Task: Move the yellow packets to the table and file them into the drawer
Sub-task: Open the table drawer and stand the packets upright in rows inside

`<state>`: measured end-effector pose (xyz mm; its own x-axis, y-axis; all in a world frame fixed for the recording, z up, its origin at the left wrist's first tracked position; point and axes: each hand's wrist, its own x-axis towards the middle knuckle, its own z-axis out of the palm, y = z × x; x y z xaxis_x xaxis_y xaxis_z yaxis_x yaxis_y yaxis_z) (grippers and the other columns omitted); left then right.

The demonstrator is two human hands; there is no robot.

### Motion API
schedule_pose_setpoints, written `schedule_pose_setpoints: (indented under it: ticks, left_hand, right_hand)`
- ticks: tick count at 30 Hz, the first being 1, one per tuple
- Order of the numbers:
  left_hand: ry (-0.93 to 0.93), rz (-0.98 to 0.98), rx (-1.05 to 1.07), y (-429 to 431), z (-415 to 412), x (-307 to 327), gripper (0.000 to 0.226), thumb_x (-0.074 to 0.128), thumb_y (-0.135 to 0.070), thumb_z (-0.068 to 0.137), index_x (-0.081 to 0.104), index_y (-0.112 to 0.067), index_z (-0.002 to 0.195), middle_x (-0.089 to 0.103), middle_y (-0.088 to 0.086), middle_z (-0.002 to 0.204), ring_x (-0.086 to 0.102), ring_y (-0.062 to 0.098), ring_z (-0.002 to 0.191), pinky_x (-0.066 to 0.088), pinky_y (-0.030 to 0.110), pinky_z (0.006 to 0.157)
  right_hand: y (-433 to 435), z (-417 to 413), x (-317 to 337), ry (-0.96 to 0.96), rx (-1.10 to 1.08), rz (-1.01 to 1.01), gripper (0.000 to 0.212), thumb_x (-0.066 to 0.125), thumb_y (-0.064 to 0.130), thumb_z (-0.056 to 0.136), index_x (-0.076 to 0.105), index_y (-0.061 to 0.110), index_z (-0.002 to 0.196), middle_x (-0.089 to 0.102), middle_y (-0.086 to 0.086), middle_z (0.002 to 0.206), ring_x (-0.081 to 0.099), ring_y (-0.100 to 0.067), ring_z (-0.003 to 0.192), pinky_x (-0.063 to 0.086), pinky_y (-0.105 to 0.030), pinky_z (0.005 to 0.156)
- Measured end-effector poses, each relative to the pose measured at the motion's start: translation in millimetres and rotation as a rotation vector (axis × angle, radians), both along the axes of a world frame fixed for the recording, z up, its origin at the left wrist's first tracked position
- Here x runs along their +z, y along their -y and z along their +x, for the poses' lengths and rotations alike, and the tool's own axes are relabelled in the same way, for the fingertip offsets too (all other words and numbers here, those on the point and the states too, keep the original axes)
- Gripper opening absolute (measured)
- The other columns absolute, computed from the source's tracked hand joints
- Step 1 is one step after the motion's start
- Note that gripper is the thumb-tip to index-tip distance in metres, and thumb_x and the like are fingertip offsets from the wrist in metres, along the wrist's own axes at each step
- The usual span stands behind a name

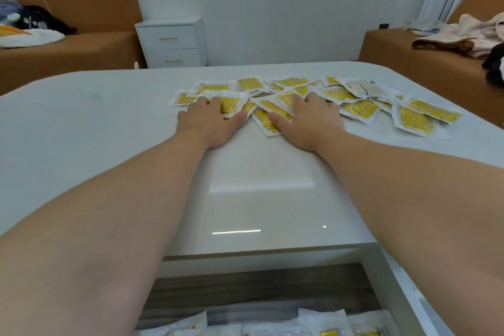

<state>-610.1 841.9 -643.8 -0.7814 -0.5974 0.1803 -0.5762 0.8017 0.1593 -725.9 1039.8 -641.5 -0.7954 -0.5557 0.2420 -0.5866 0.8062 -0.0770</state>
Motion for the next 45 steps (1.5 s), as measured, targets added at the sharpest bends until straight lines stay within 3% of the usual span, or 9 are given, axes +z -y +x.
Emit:
schedule_pose_setpoints:
  ticks: [4, 10, 15, 23, 29, 34, 37, 41, 45]
  left_hand:
    - [0.024, 0.014, -0.001, -11.3, 13.2, 4.1, 0.083, 0.027, -0.085, 0.084, 0.048, -0.023, 0.135, 0.044, 0.009, 0.143, 0.046, 0.034, 0.130, 0.041, 0.050, 0.101]
    - [0.026, 0.044, -0.037, -34.2, 42.8, 6.0, 0.055, 0.040, -0.071, 0.090, 0.048, -0.021, 0.112, 0.063, 0.007, 0.117, 0.058, 0.033, 0.108, 0.047, 0.045, 0.092]
    - [-0.006, 0.038, -0.083, -63.0, 77.5, 6.1, 0.054, 0.032, -0.072, 0.093, 0.050, -0.023, 0.106, 0.063, 0.001, 0.105, 0.058, 0.029, 0.100, 0.048, 0.045, 0.088]
    - [-0.044, 0.183, -0.073, -113.0, 141.8, 16.2, 0.036, 0.057, -0.057, 0.092, 0.053, -0.025, 0.107, 0.056, -0.005, 0.110, 0.056, 0.021, 0.099, 0.048, 0.041, 0.086]
    - [-0.165, 0.421, 0.020, -140.3, 198.4, 18.2, 0.060, 0.072, -0.052, 0.084, 0.051, -0.024, 0.133, 0.050, -0.005, 0.133, 0.053, 0.019, 0.119, 0.047, 0.042, 0.100]
    - [-0.169, 0.409, 0.043, -146.9, 233.6, 13.5, 0.057, 0.067, -0.057, 0.085, 0.053, -0.030, 0.134, 0.054, -0.008, 0.127, 0.052, 0.018, 0.118, 0.046, 0.041, 0.099]
    - [-0.181, 0.434, 0.044, -143.9, 240.9, 17.8, 0.058, 0.072, -0.055, 0.082, 0.051, -0.034, 0.132, 0.055, -0.010, 0.127, 0.053, 0.018, 0.117, 0.047, 0.043, 0.099]
    - [-0.262, 0.434, 0.051, -149.3, 244.9, 21.7, 0.065, 0.084, -0.047, 0.074, 0.047, -0.038, 0.127, 0.051, -0.011, 0.118, 0.053, 0.023, 0.115, 0.048, 0.049, 0.098]
    - [-0.391, 0.519, -0.012, -150.5, 246.5, 23.6, 0.046, 0.077, -0.025, 0.085, 0.050, -0.038, 0.120, 0.054, -0.009, 0.113, 0.058, 0.016, 0.100, 0.049, 0.029, 0.075]
  right_hand:
    - [-4.1, 6.5, 2.1, -0.039, 0.007, -0.012, 0.082, 0.029, 0.081, 0.089, 0.058, 0.017, 0.131, 0.046, -0.010, 0.138, 0.044, -0.032, 0.131, 0.033, -0.051, 0.108]
    - [-8.5, 21.6, 7.1, 0.088, 0.056, -0.073, 0.062, 0.038, 0.065, 0.099, 0.043, 0.012, 0.132, 0.059, -0.013, 0.134, 0.055, -0.034, 0.125, 0.038, -0.049, 0.104]
    - [-12.4, 38.8, 7.4, -0.027, 0.092, -0.029, 0.056, 0.039, 0.063, 0.099, 0.047, 0.017, 0.129, 0.064, -0.010, 0.130, 0.055, -0.030, 0.127, 0.028, -0.050, 0.112]
    - [-41.2, 80.9, 11.8, -0.038, 0.116, 0.020, 0.060, 0.050, 0.068, 0.093, 0.055, 0.019, 0.125, 0.064, -0.008, 0.124, 0.057, -0.031, 0.119, 0.043, -0.044, 0.089]
    - [-81.7, 151.0, 25.6, 0.043, 0.160, 0.018, 0.037, 0.051, 0.037, 0.103, 0.041, 0.017, 0.133, 0.063, -0.010, 0.104, 0.060, -0.034, 0.089, 0.041, -0.037, 0.062]
    - [-125.8, 222.3, 23.2, 0.099, 0.111, -0.020, 0.055, 0.053, -0.003, 0.089, 0.038, 0.016, 0.138, 0.054, -0.009, 0.100, 0.050, -0.026, 0.077, 0.042, -0.037, 0.062]
    - [-136.6, 238.1, 14.9, 0.102, 0.089, -0.097, 0.042, 0.052, -0.005, 0.089, 0.049, 0.014, 0.126, 0.054, -0.007, 0.109, 0.047, -0.023, 0.080, 0.039, -0.033, 0.066]
    - [-143.1, 230.5, 17.7, 0.079, 0.045, -0.270, 0.011, 0.051, 0.004, 0.097, 0.058, 0.009, 0.104, 0.047, -0.004, 0.092, 0.044, -0.020, 0.069, 0.031, -0.031, 0.059]
    - [-141.6, 231.7, 19.7, 0.049, 0.047, -0.331, 0.017, 0.052, 0.022, 0.102, 0.052, 0.013, 0.086, 0.049, -0.002, 0.079, 0.044, -0.023, 0.070, 0.026, -0.032, 0.053]
